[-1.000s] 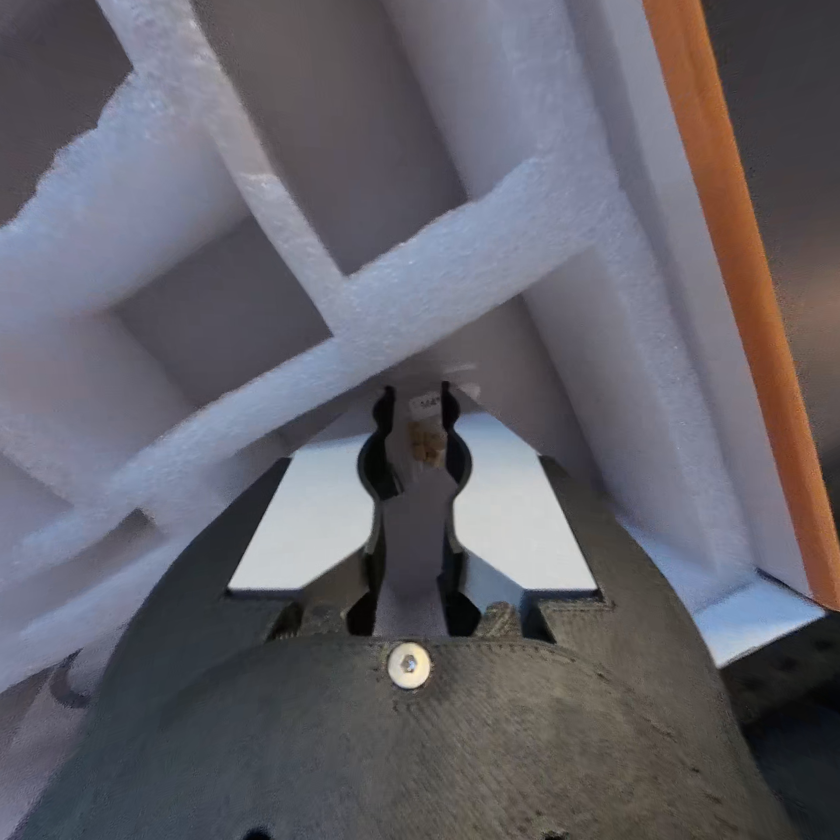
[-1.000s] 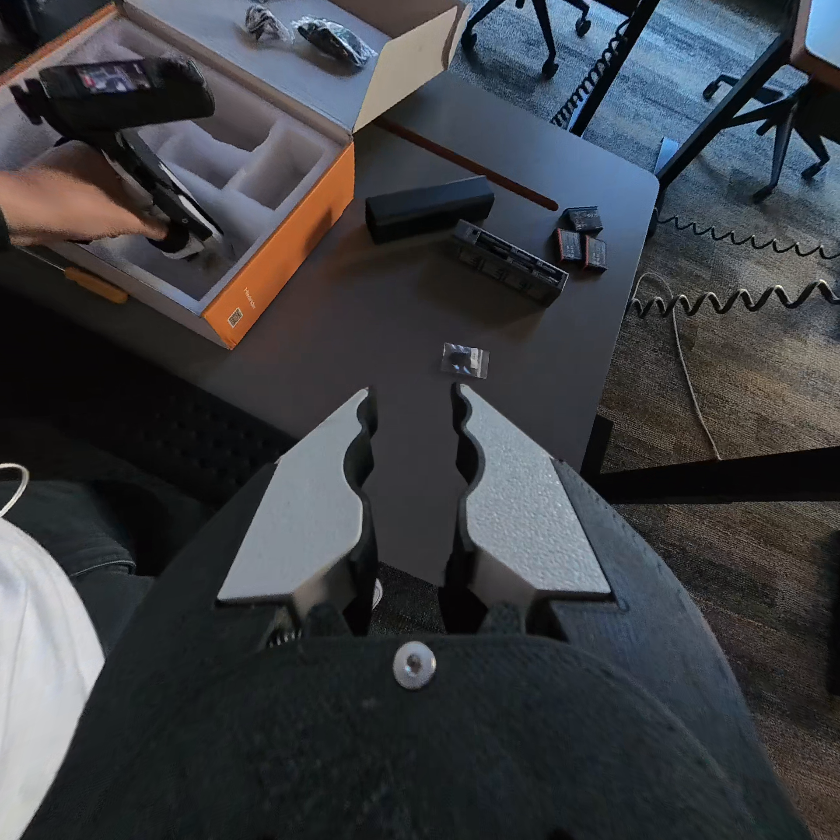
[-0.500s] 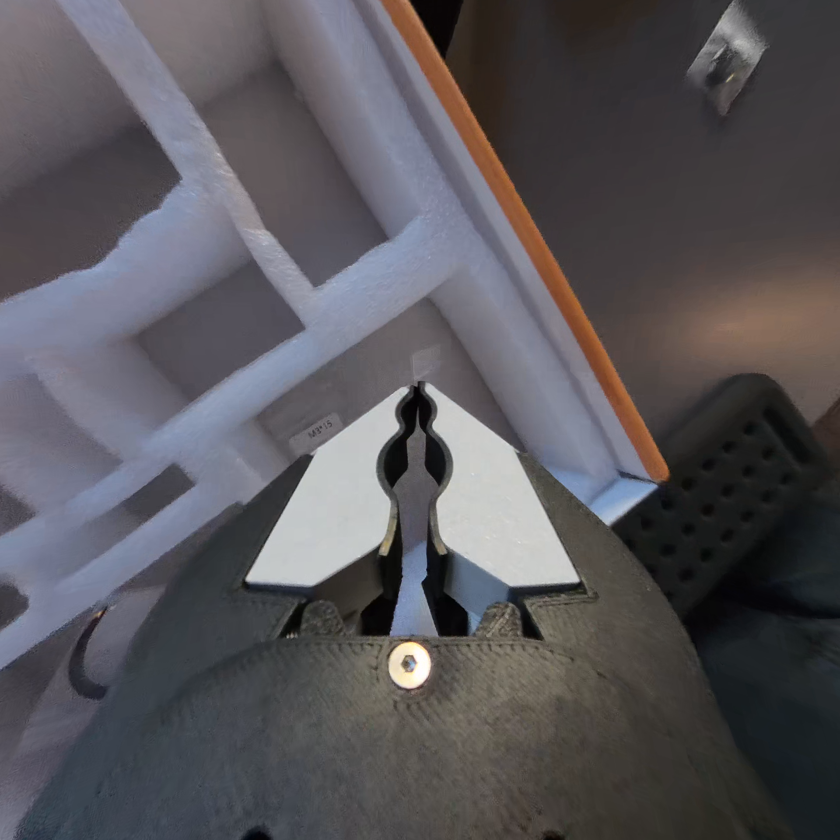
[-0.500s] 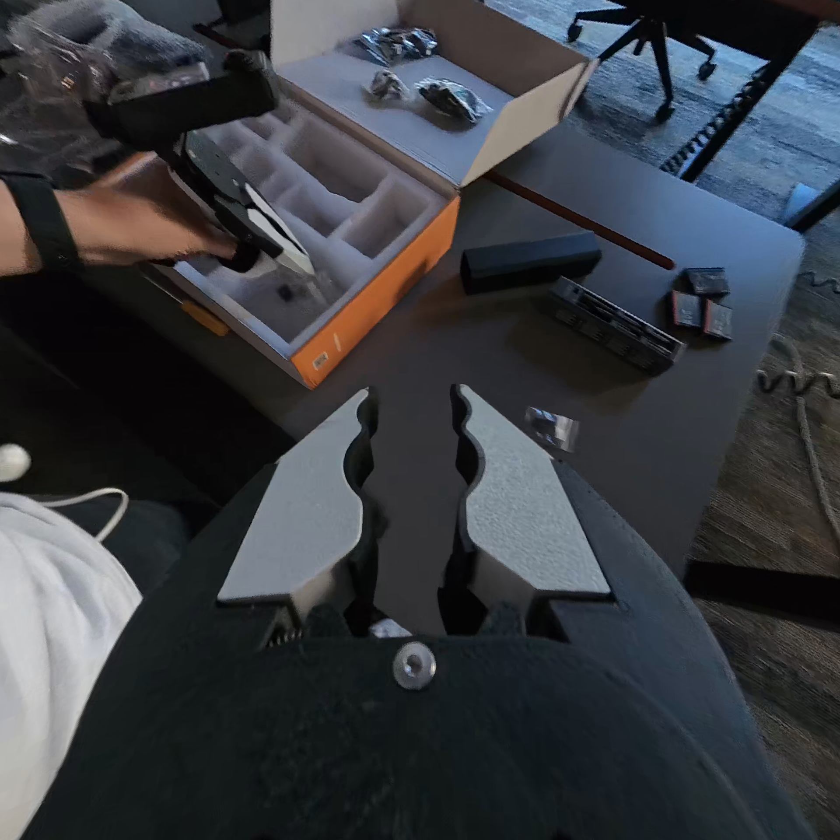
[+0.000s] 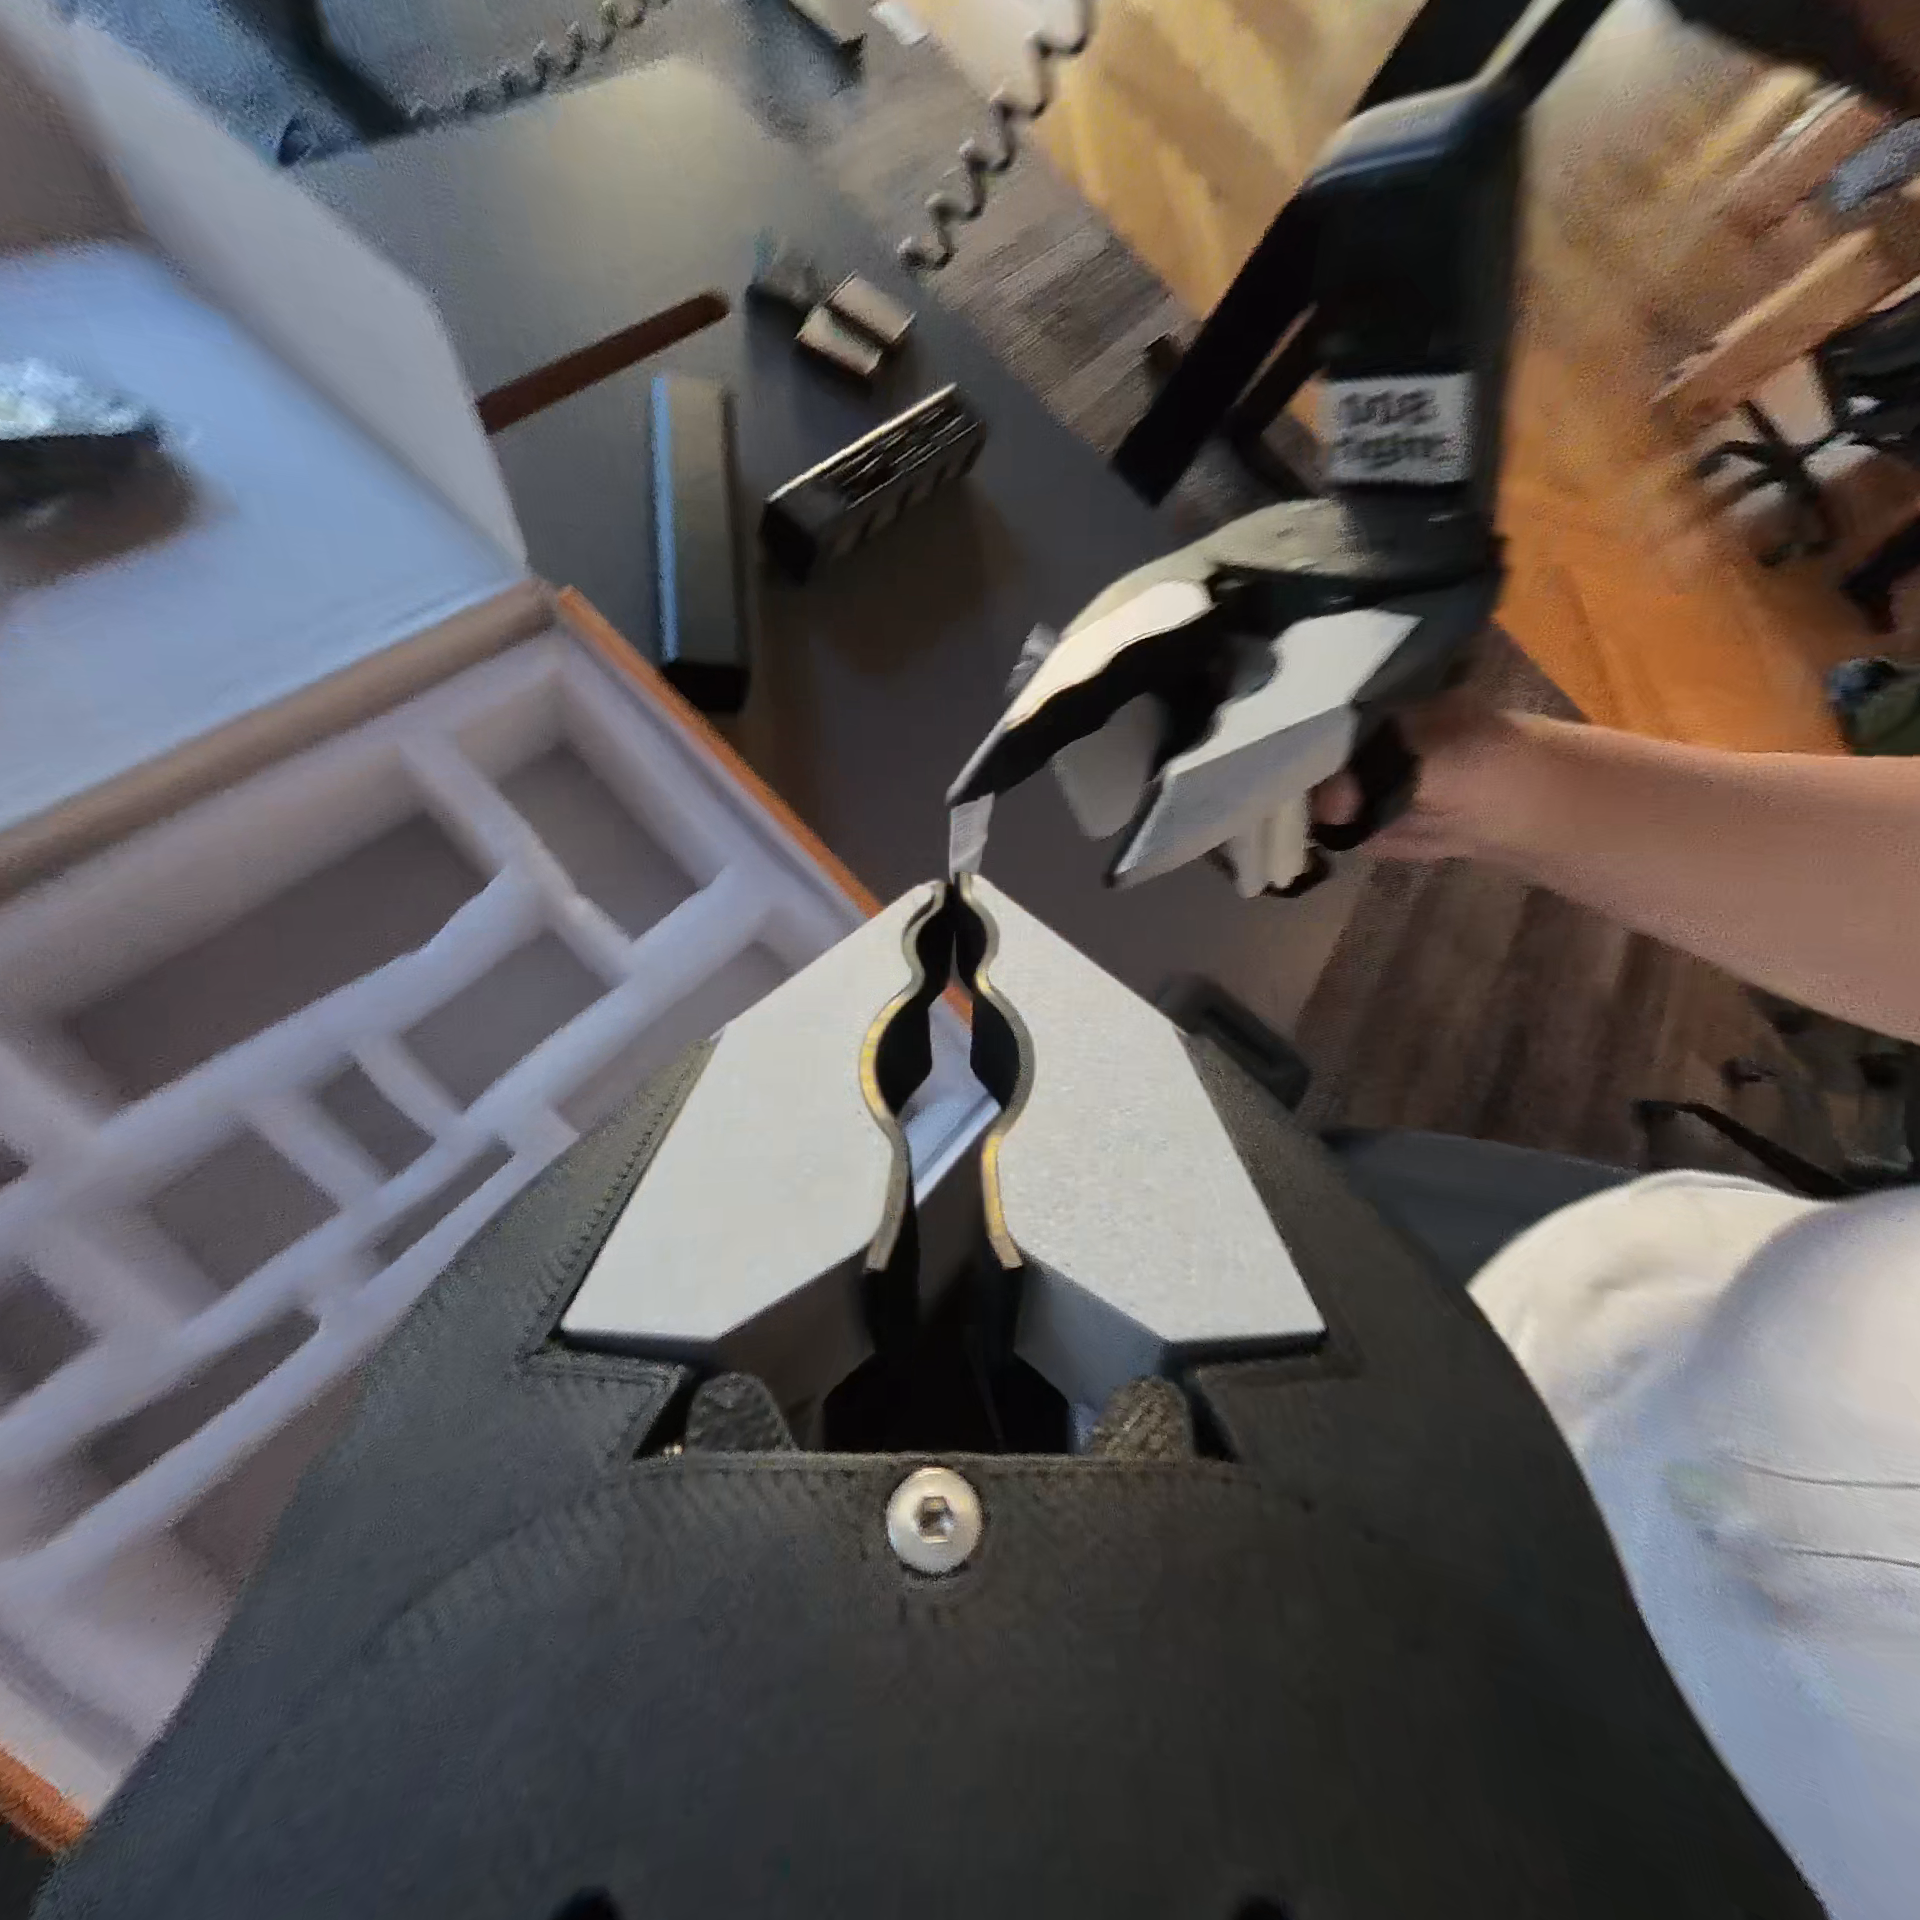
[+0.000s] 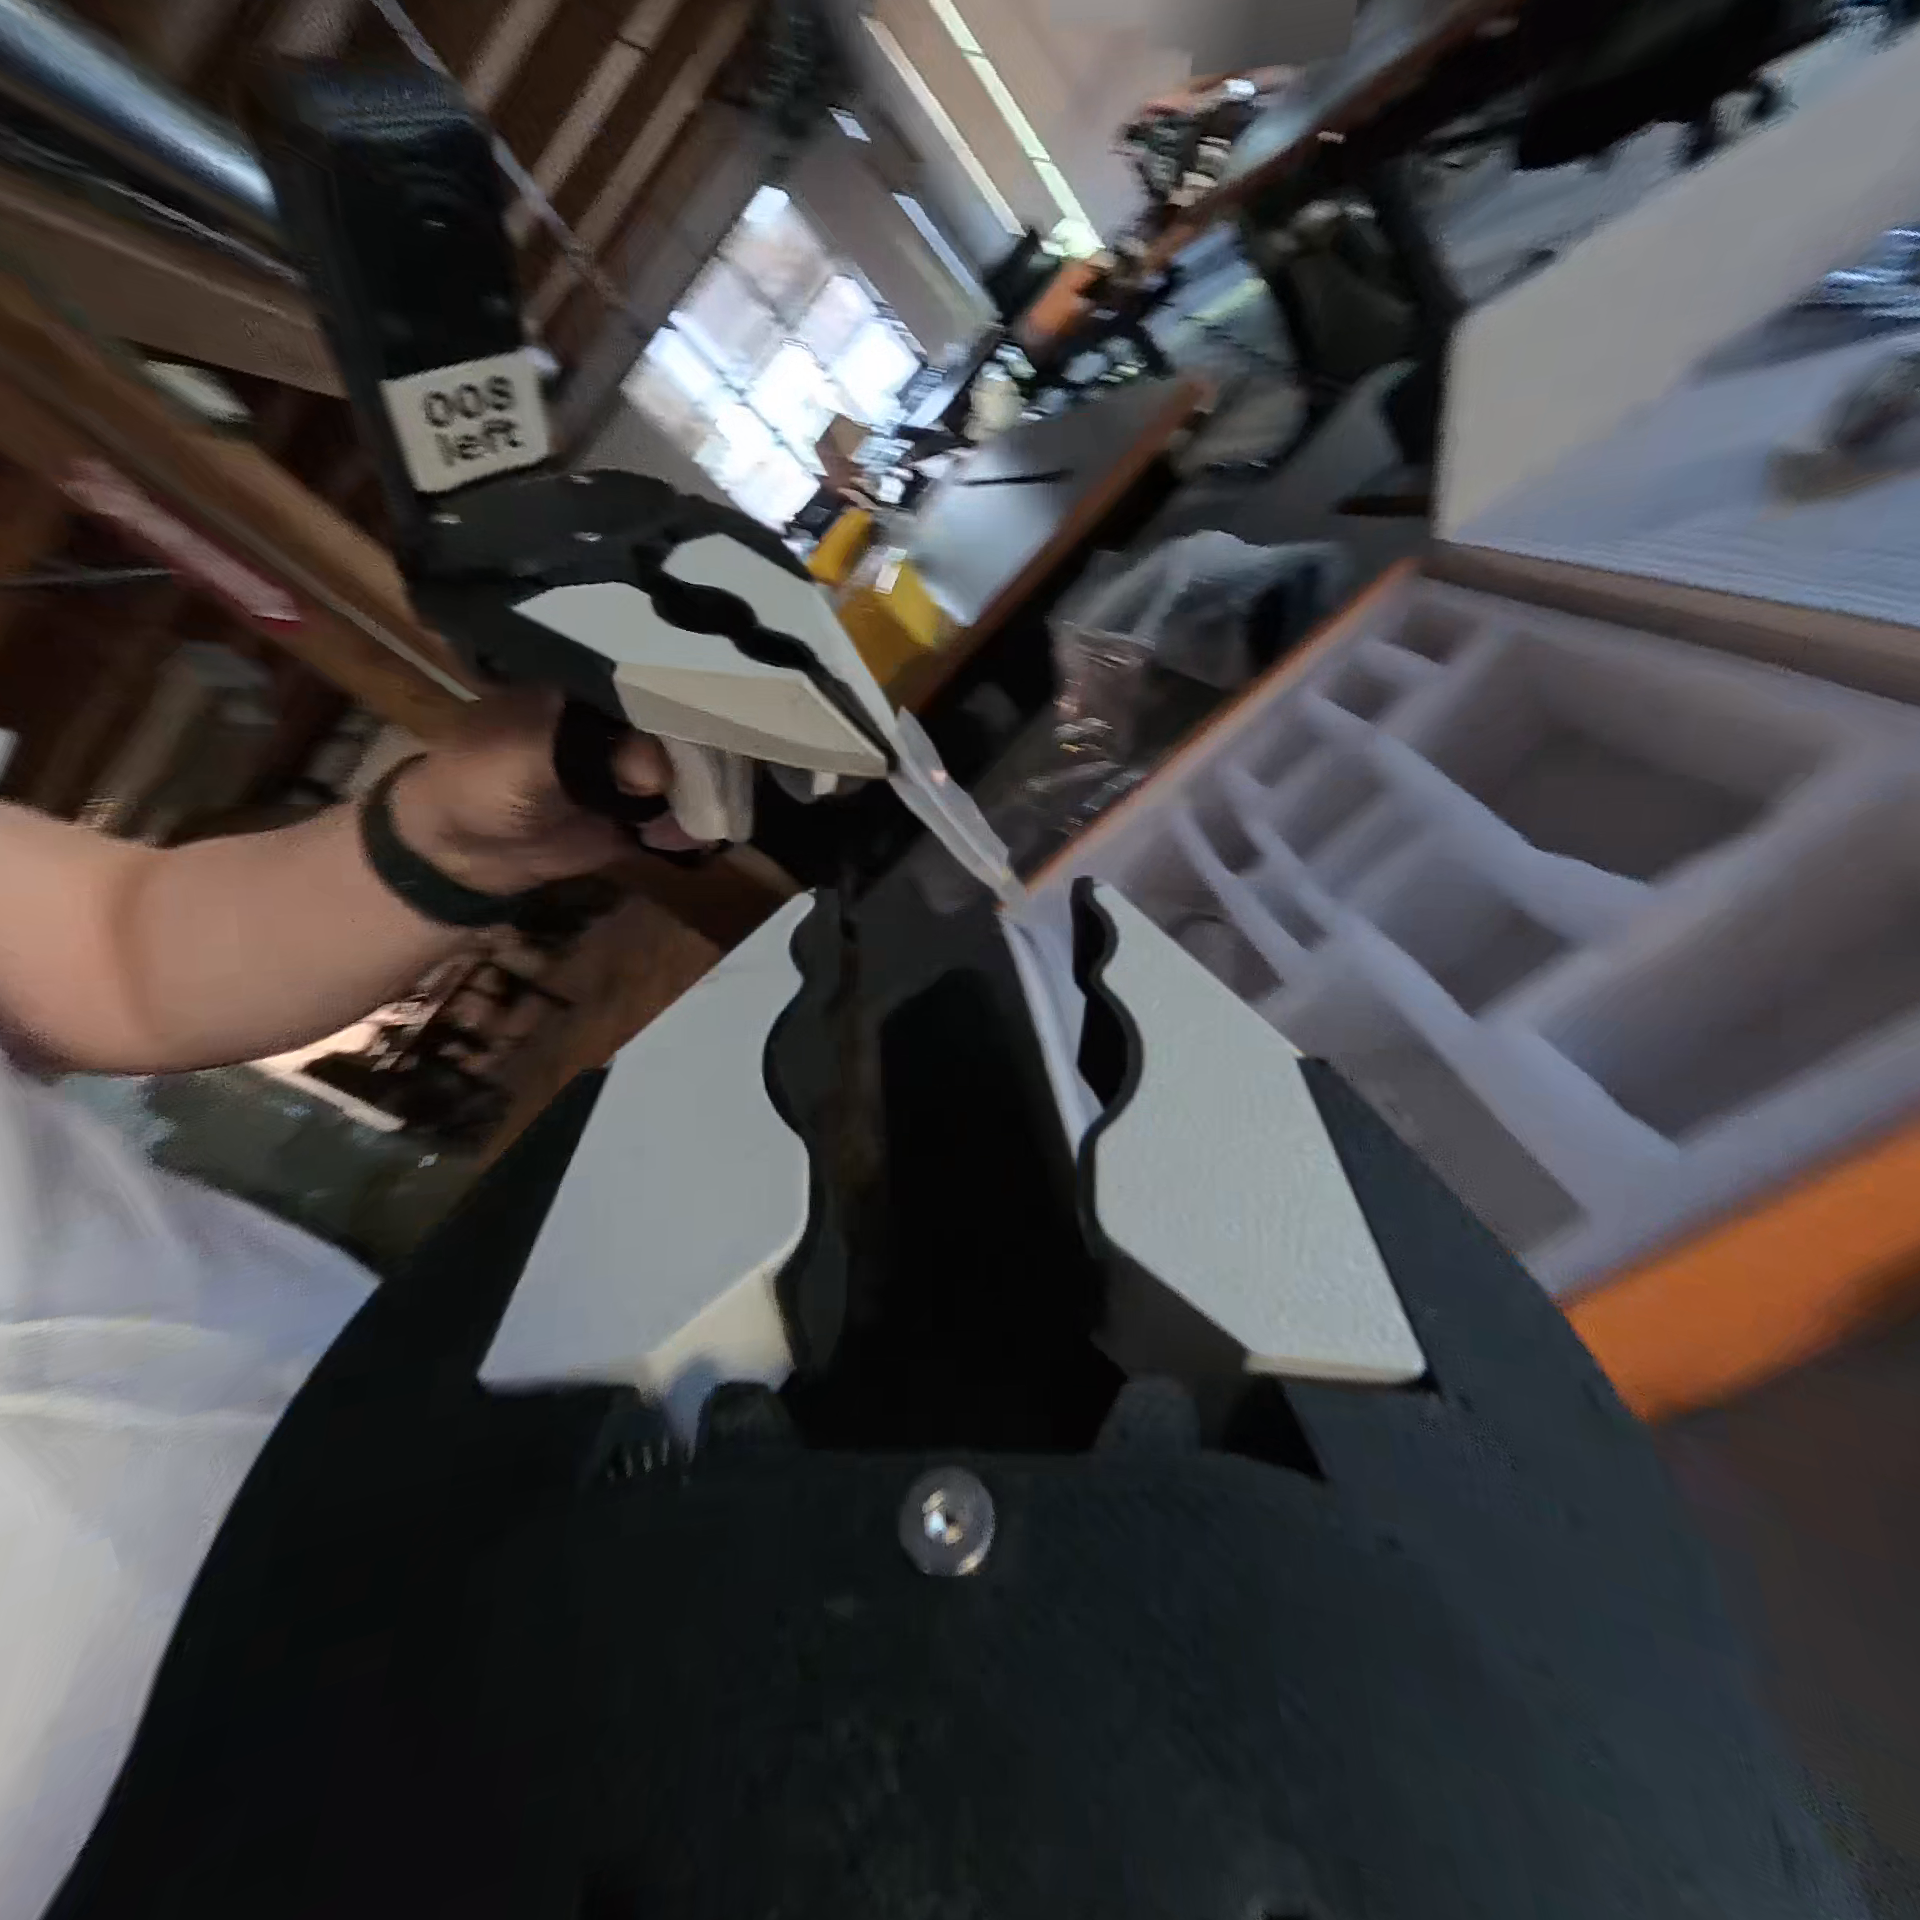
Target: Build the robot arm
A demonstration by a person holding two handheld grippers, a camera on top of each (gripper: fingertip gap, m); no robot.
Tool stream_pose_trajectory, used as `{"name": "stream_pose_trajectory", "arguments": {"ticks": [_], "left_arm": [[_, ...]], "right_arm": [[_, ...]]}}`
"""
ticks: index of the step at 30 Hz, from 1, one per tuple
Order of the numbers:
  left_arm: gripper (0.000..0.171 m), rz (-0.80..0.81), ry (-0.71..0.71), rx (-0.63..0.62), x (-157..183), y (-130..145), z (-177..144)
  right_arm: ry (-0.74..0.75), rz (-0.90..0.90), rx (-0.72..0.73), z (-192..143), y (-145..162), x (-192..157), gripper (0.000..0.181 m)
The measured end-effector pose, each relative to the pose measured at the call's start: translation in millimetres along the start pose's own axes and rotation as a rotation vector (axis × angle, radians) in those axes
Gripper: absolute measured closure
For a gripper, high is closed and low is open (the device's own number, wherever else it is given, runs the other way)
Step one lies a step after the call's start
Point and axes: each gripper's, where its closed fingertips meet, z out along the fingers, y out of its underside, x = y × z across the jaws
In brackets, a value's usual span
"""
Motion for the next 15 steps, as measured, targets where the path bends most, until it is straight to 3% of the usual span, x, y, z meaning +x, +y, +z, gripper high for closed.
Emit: {"name": "stream_pose_trajectory", "arguments": {"ticks": [3,6,8,11,15], "left_arm": [[0.171,0.053,0.096,0.038,33.4,-23.7,-9.6],[0.171,0.099,0.201,0.055,72.9,-45.3,-1.6],[0.171,0.139,0.283,0.062,106.8,-60.5,9.5],[0.171,0.202,0.407,0.067,166.4,-86.4,28.9],[0.141,0.351,0.484,0.108,253.8,-127.3,67.3]], "right_arm": [[-0.058,-0.020,0.040,-8.6,-13.5,-21.8,0.138],[-0.081,-0.032,0.091,-38.4,-22.3,-43.3,0.152],[-0.108,-0.060,0.101,-69.7,-24.6,-62.4,0.181],[-0.068,-0.066,0.169,-140.4,-35.0,-91.3,0.181],[0.078,-0.072,0.329,-282.0,-40.4,-147.4,0.181]]}}
